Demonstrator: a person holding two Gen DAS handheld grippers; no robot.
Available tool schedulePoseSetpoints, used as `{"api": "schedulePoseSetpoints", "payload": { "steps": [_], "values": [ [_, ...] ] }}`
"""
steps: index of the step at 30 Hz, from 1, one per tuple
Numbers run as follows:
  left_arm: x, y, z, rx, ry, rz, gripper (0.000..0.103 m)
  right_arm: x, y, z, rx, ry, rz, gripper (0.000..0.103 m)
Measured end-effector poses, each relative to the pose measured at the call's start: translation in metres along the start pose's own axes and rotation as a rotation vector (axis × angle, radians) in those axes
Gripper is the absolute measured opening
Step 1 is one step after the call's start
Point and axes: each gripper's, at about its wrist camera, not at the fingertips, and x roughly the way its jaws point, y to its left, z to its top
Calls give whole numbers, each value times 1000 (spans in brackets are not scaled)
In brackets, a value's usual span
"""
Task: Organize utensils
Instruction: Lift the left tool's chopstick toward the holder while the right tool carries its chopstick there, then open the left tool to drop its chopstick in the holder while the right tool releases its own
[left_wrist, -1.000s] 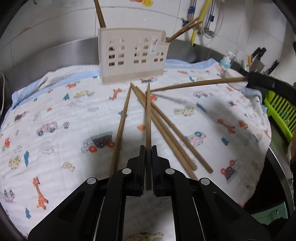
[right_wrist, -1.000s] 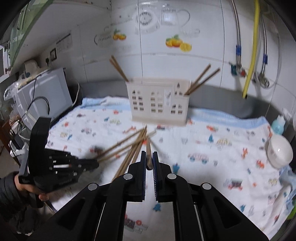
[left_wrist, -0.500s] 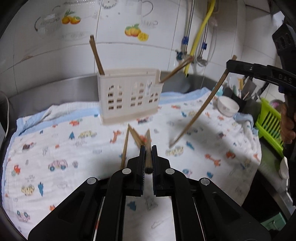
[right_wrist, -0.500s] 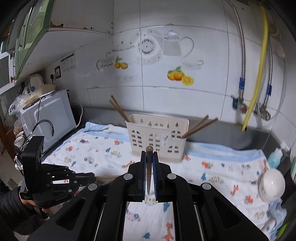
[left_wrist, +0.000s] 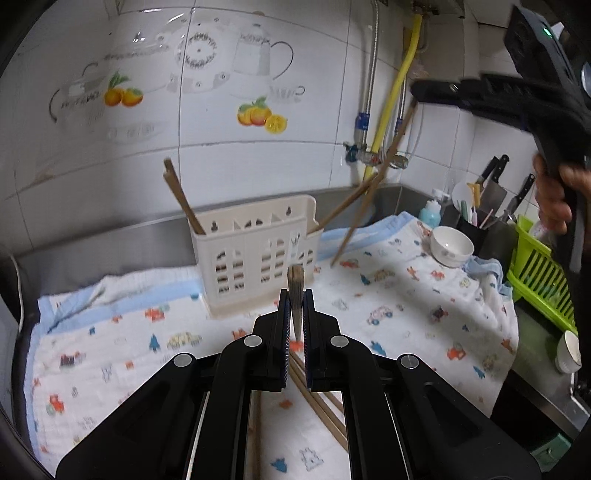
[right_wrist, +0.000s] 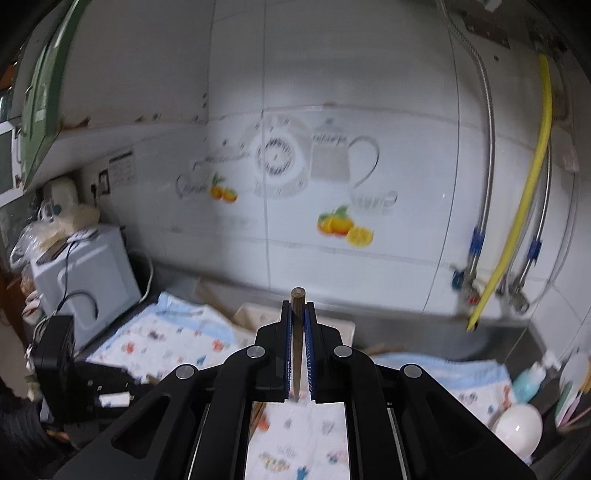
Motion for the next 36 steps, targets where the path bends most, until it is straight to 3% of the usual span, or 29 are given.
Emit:
{"api": "schedulePoseSetpoints", "payload": {
  "steps": [6,11,23,30,36],
  "values": [
    [-2,2,21,17,-28,3,5,21,-14,34,6,-42,-66,7],
    [-8,1,43,41,-69,8,5,53,-25,41,36,-23,-86,7],
    [-24,0,114,103,-248,92,5,118,-35,1,60,110,-72,7],
    [-11,4,146,111,-333,176,5,114,-37,-14,60,109,-72,21],
    [7,19,149,75,-368,226,5,97,-37,-30,55,89,-59,23]
  ]
}}
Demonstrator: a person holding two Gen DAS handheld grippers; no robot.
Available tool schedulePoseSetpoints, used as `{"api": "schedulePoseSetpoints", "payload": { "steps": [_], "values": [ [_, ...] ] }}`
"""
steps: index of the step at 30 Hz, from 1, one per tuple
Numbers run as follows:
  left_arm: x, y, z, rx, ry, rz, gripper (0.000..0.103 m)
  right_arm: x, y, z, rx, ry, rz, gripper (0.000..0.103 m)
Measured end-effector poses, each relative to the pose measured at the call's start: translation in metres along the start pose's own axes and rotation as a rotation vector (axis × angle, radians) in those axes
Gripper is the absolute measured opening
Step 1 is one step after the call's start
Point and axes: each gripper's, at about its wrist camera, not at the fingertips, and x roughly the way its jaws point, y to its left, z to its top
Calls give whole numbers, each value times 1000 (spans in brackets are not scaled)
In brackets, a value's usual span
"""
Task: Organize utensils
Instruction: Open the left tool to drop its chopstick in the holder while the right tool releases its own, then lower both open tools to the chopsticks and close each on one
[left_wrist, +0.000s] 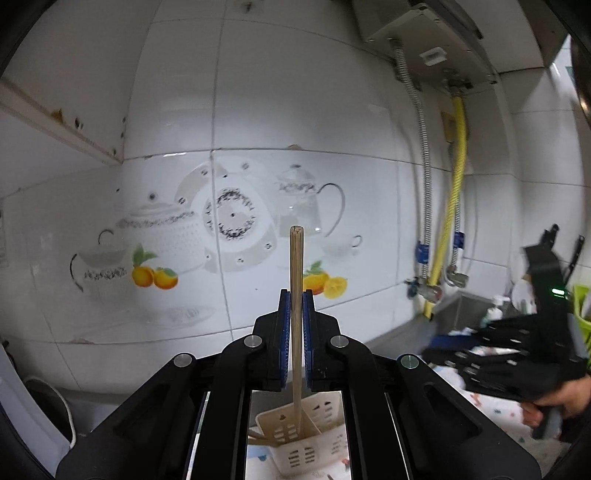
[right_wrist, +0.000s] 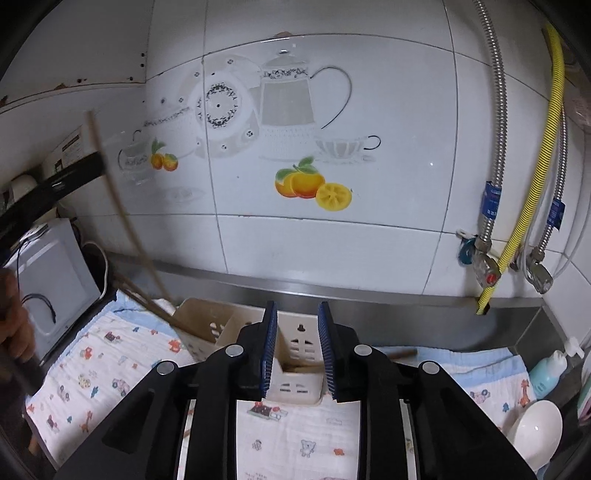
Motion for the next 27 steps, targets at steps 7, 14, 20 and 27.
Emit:
{"api": "schedulePoseSetpoints", "payload": {
  "steps": [7,14,20,27],
  "values": [
    [18,13,-26,-49,20,12,5,-18,10,-24,-35,-11,25,29],
    [32,19,-50,-81,119,-35,5,-30,30,-62,-40,31,83,30],
    [23,15,-53,-51,126,-55,6,-38,51,-98,-41,76,103,30],
    [-15,9,-54,-45,126,-89,8,-45,75,-149,-37,166,136,30]
  ]
}}
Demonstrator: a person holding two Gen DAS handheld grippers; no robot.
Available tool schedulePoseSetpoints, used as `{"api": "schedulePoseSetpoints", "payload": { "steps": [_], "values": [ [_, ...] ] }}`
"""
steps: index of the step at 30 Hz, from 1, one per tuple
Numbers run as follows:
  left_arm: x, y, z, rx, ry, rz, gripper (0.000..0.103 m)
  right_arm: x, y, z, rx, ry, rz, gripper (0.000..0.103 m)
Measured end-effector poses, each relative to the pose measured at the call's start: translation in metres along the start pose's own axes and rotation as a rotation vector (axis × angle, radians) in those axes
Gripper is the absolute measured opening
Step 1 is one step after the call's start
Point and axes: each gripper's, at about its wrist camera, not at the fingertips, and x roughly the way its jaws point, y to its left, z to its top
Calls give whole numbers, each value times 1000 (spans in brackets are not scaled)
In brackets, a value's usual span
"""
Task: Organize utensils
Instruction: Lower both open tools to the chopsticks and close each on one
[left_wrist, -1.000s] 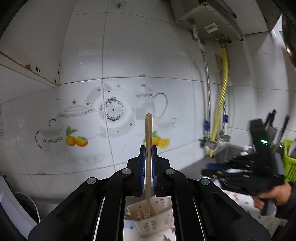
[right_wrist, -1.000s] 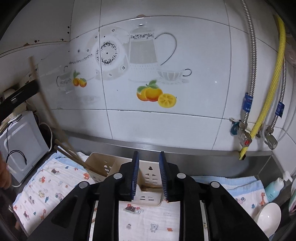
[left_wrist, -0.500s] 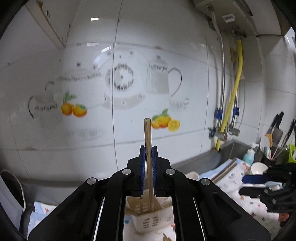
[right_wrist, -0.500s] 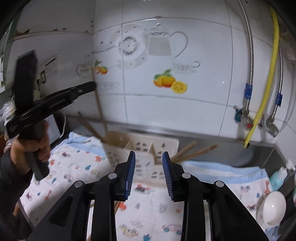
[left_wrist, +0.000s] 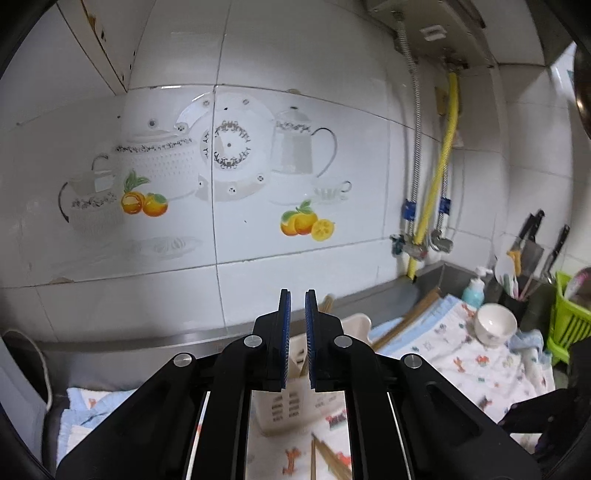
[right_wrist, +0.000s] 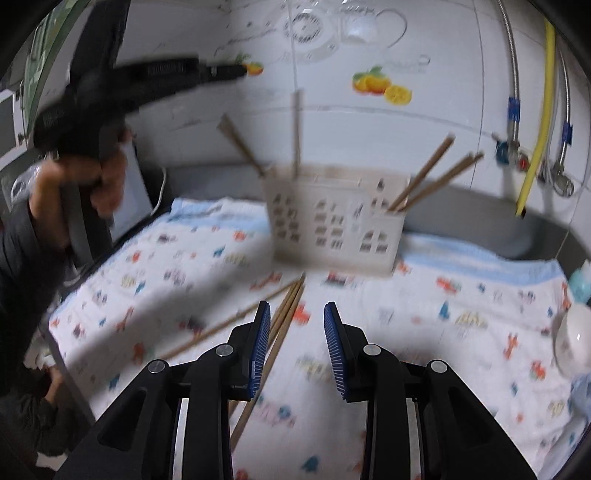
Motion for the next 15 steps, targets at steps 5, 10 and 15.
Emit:
{"api": "schedulePoseSetpoints", "payload": {
  "steps": [5,10,15],
  "values": [
    [-27,-4,-26,-11,61,-3,8,7,16,-39,15,66,19,28],
    [-44,-7,-69,-21,166,1,8,17,29,-74,73,136,62,24],
    [-53,-6,-118,-39,280,8,8,27,41,-97,105,180,85,21]
  ]
}}
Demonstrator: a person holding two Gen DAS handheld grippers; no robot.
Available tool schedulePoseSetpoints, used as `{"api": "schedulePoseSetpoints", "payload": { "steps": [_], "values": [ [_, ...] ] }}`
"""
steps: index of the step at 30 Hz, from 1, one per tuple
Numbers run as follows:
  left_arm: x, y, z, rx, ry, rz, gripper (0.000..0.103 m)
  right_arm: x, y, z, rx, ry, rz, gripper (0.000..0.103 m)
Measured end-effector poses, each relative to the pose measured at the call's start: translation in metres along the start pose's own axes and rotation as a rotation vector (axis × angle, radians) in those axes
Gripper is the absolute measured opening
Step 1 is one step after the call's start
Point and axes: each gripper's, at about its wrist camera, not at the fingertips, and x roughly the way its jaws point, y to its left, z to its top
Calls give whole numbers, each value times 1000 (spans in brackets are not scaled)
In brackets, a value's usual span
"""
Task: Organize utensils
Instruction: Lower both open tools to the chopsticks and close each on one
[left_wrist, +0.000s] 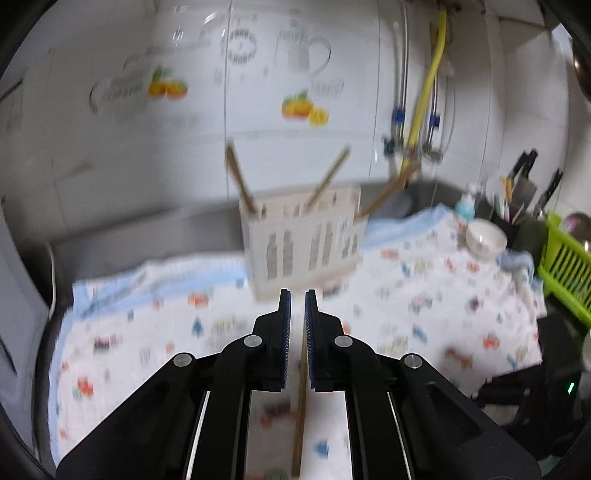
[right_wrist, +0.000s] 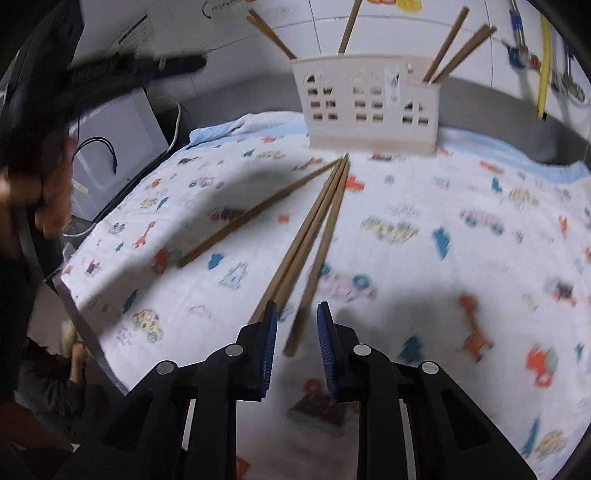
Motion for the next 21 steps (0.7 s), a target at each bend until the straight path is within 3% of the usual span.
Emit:
{"api": "schedulePoseSetpoints", "payload": {
  "steps": [11,21],
  "values": [
    [16,6,-90,-71,198,-33,8,18,10,-10,-8,27,-79,13],
    [43,9,-115,-98,283,-24,9,21,9,-9,4,16,-98,10]
  ]
}}
